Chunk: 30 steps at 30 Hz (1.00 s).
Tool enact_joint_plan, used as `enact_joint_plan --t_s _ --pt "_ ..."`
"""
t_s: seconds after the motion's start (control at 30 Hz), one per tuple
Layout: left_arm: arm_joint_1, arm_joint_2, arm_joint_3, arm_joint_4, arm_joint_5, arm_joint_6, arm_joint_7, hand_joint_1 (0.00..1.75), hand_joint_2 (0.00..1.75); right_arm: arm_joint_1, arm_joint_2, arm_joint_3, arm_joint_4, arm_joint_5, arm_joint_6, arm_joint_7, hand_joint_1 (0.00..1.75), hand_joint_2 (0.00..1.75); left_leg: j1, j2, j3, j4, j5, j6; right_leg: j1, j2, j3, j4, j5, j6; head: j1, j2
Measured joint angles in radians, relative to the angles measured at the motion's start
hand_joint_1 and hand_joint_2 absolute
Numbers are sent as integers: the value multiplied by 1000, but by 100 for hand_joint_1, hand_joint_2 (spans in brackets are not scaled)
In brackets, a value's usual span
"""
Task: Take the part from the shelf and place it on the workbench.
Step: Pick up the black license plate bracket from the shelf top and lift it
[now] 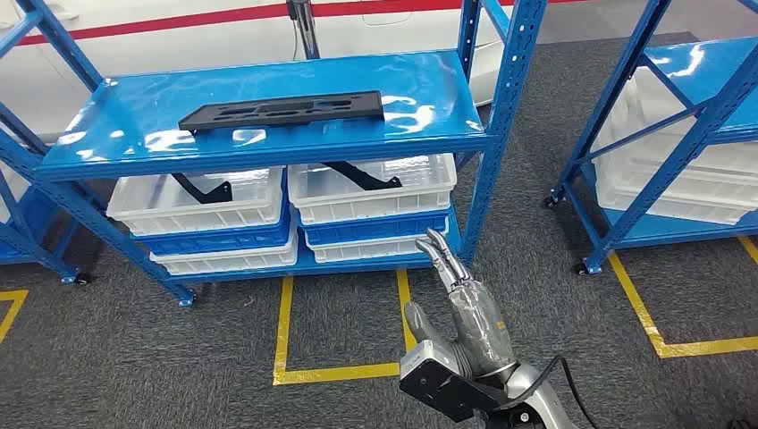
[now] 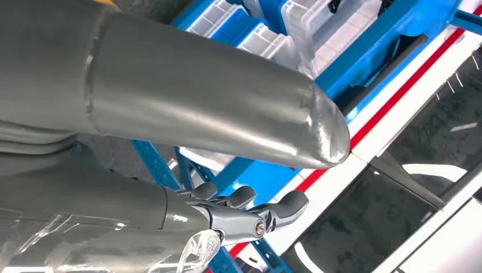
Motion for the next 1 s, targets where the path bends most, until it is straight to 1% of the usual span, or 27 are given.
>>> enact_joint_plan --t_s 0.07,0.1,0.13,0.2,0.23,0.27,0.33,0.37,0.4,0.43,0.47,0.5,0.53,0.57,0.6,0.67,0.7,0.73,0.77,0.8,0.83,0.87,0.9,0.93,0.97,1.0 --pt "0 0 0 1 0 0 0 0 0 -1 0 1 -2 0 0 0 0 0 -5 3 6 -21 1 4 1 -1 -2 -1 -1 3 1 0" --pt "0 1 0 2 1 0 0 0 0 -2 0 2 -3 0 0 0 0 0 -10 5 13 -40 1 10 0 -1 -3 -3 -3 6 1 0" --pt "1 0 -1 3 2 -1 0 0 0 -3 0 4 -3 0 0 0 0 0 -12 7 14 -46 0 8 1 -2 -2 -6 -4 10 1 0" --pt "2 -1 -1 3 4 -2 -1 0 0 -6 0 7 -5 -1 1 0 0 0 -7 7 28 -65 3 4 -1 -4 1 -2 -9 18 1 0" --pt "2 -1 -1 3 5 -3 -1 0 0 -9 0 9 -6 -2 2 0 0 0 -4 7 38 -75 4 3 0 -5 -7 21 -20 22 1 0" --pt "2 -2 -1 3 5 -4 -1 0 0 -11 0 10 -7 -4 3 0 0 0 0 7 47 -82 3 3 1 -7 -28 66 -40 25 1 0" --pt "2 -3 -1 3 7 -6 -2 0 0 -13 0 13 -8 -9 8 0 0 0 0 8 58 -83 -5 8 0 -8 -101 199 -89 31 2 0" --pt "2 -3 -1 3 7 -6 -3 0 0 -13 0 15 -8 -13 10 0 0 0 1 7 64 -83 -10 8 -1 -8 -134 251 -100 34 2 0" --pt "3 -3 -1 3 7 -6 -3 0 0 -13 0 17 -8 -15 12 0 0 0 2 6 71 -83 -16 6 -3 -9 -153 271 -92 37 2 0" --pt "3 -3 -1 3 7 -6 -3 0 0 -13 0 20 -8 -16 13 0 0 0 5 4 80 -82 -23 3 -5 -10 -150 249 -64 41 2 0" --pt "3 -3 -1 3 7 -6 -3 0 0 -13 0 22 -8 -16 13 0 0 0 9 3 92 -82 -32 -3 -7 -11 -129 193 -22 45 2 0" --pt "4 -3 -1 4 7 -6 -3 0 0 -13 0 24 -8 -14 13 0 0 0 11 2 102 -81 -43 -10 -11 -11 -100 124 18 50 2 0" --pt "3 -3 -1 4 7 -6 -3 0 0 -15 0 26 -8 -11 14 0 0 0 12 0 109 -78 -55 -18 -14 -7 -71 60 41 52 2 0" --pt "1 -3 -1 4 7 -6 -3 0 0 -16 0 28 -8 -8 14 0 0 0 11 -2 113 -77 -65 -24 -15 -4 -51 19 48 49 2 0" --pt "0 -2 -1 5 7 -6 -3 0 0 -17 0 30 -8 -5 15 0 0 0 9 -3 114 -78 -72 -29 -15 1 -41 1 41 43 0 0" --pt "-2 -2 -1 6 7 -5 -3 0 0 -18 1 33 -9 -2 15 0 0 0 9 -4 120 -81 -81 -35 -12 2 -35 -3 24 22 -2 0" --pt "-2 -2 -1 6 7 -5 -3 0 0 -19 1 35 -10 -2 14 0 0 0 10 -3 121 -73 -86 -38 -12 1 -30 -4 18 15 -4 0" --pt "-2 -2 -2 6 7 -5 -3 0 0 -20 2 35 -11 -2 12 0 0 0 12 -3 110 -46 -95 -43 -12 0 -23 -5 11 8 -5 0" --pt "-1 -1 -2 6 7 -5 -3 0 0 -21 2 36 -12 -4 11 0 0 0 14 -3 85 2 -110 -48 -13 -1 -13 -6 4 2 -6 0" --pt "-1 -1 -2 6 7 -5 -3 0 0 -21 2 36 -13 -5 10 -1 0 0 15 -3 43 72 -129 -54 -13 -2 -4 -6 -5 -2 -8 0" --pt "1 -2 -2 6 7 -5 -3 0 0 -21 2 36 -13 -7 9 -1 0 0 15 -3 -11 151 -148 -58 -12 -2 6 -7 -15 -4 -8 0" --pt "1 -2 -2 6 7 -5 -4 0 0 -20 2 36 -13 -8 9 -1 0 0 15 -3 -62 217 -155 -59 -11 -2 18 -7 -25 -5 -9 0" --pt "-1 -2 -1 6 7 -4 -4 0 0 -20 2 36 -13 -9 9 -2 0 0 14 -3 -101 252 -144 -57 -10 -1 34 -7 -38 -5 -9 0" --pt "-2 -2 -1 6 7 -4 -5 0 0 -20 2 37 -13 -9 9 -2 0 0 12 -3 -121 246 -109 -51 -8 0 52 -8 -52 -5 -9 0" --pt "-2 -2 -1 6 7 -4 -4 0 0 -20 2 37 -13 -9 9 -2 0 0 8 -3 -120 195 -51 -41 -4 0 75 -10 -66 -5 -9 0" --pt "0 -1 -1 7 8 -5 -4 0 0 -19 2 37 -13 -9 9 -2 0 0 1 -5 -108 125 12 -26 -3 1 97 -16 -80 -6 -9 0"
